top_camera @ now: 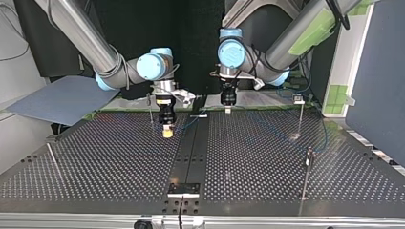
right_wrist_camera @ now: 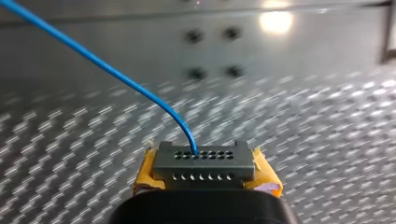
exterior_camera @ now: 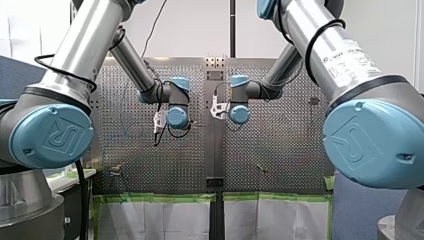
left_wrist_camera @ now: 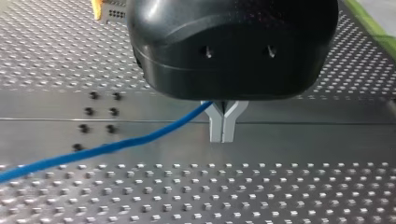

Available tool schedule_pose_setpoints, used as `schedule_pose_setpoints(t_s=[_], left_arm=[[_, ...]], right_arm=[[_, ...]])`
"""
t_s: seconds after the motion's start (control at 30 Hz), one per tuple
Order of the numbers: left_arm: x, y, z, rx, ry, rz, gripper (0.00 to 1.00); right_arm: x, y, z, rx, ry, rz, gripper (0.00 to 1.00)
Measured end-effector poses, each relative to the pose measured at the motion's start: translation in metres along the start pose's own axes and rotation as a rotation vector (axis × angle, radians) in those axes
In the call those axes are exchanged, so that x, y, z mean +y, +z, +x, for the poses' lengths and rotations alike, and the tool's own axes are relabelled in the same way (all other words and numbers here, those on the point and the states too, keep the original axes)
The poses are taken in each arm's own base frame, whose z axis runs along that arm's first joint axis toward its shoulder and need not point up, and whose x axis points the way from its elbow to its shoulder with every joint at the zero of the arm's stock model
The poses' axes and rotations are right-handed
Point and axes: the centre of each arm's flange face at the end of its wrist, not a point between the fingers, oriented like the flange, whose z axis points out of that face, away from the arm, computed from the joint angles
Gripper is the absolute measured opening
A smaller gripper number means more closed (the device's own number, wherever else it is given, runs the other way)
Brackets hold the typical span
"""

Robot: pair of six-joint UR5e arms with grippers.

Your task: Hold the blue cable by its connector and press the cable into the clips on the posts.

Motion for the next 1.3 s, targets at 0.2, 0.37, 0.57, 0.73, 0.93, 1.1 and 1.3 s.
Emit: schedule_pose_setpoints(t_s=[0.2, 0.37, 0.57, 0.73, 0.93, 1.1, 1.3], left_arm=[[0.0, -0.003, 0.018, 0.022, 0.01, 0.0, 0.0], [0.002, -0.01, 0.029, 0.018, 0.008, 0.002, 0.0], [0.002, -0.019, 0.039, 0.016, 0.007, 0.012, 0.0], [-0.001, -0.022, 0.05, 0.012, 0.003, 0.025, 0.0], [-0.013, -0.023, 0.07, 0.014, -0.002, 0.057, 0.0], [-0.025, -0.024, 0.085, 0.007, -0.014, 0.075, 0.0], [-0.044, -0.023, 0.102, -0.007, -0.019, 0.102, 0.0]], right_arm=[[0.008, -0.016, -0.049, -0.046, -0.002, -0.049, 0.0], [0.017, -0.031, -0.09, -0.086, -0.004, -0.09, 0.0], [0.023, -0.051, -0.13, -0.128, 0.011, -0.101, 0.0], [0.029, -0.067, -0.156, -0.152, 0.027, -0.12, 0.0], [0.035, -0.088, -0.179, -0.171, 0.032, -0.138, 0.0], [0.045, -0.113, -0.213, -0.21, 0.034, -0.149, 0.0], [0.063, -0.141, -0.25, -0.259, 0.033, -0.169, 0.0]])
